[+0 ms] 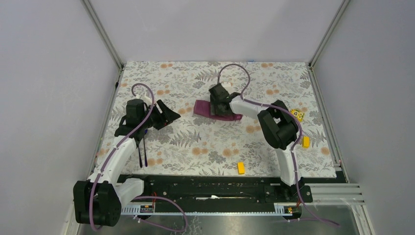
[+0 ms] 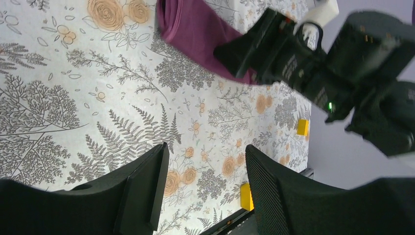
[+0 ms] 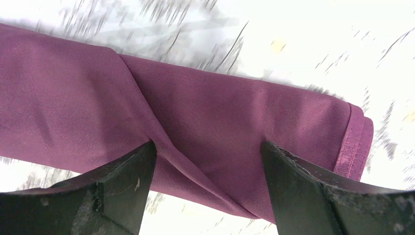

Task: Fold the napkin into a case and place the utensils inside
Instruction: Move the smaller rectangle folded napkin to the corner of the board.

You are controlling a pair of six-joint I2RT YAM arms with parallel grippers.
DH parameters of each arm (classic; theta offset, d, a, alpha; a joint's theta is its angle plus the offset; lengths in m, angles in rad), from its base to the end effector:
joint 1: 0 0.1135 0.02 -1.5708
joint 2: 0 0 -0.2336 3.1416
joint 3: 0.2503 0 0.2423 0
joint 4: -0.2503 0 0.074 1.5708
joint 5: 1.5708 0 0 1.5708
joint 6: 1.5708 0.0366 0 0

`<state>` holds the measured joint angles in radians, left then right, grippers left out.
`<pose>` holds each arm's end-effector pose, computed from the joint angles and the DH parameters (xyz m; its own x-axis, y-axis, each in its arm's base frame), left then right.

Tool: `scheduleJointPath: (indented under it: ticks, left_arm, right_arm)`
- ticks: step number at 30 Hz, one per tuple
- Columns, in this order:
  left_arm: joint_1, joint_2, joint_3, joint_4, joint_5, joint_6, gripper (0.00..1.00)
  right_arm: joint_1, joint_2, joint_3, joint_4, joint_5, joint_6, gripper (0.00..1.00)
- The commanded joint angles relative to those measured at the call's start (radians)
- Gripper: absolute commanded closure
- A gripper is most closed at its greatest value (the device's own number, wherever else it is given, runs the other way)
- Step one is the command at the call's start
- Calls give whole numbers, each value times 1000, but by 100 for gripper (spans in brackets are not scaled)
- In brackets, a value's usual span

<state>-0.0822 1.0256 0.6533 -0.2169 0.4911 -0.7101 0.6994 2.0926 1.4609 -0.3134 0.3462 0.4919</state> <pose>0.2255 -0.0359 0.2247 -0.7219 -0.5173 -0.4596 -0.0098 0.6718 -0.7407 0.3331 0.2640 0.1379 -0.7609 -0.0595 -0.6461 -0.1068 0.9937 0.0342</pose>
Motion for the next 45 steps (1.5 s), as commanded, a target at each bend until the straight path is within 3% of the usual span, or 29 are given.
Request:
scheduleJointPath:
  ticks: [1,10,20,26,32,39,45]
  left_arm:
    - [6,21,78,36,37,23,37]
    - [6,63,115,17,25,41,37]
    - [6,130,147,28,27,32,37]
    - [6,152,153,39,35,20,36]
    - [4,157,163,22,50,18,37]
    - [4,125,196,-92,23,48,36]
    - [4,97,235,-190,0,45,37]
  right_arm:
    - [-115,130,126,-75,-10,-78,15]
    - [-252,305,433,-204,-30,-338,15]
    - [-369,342,551,-154,-129,-547,15]
    - [-370,239,634,-255,-178,-505,12]
    - [-424,91,500,-223,-259,-392,11]
    - [-538,121,429,-152,-344,-301,25]
    - [-593,158,355,-94,-400,-292,45]
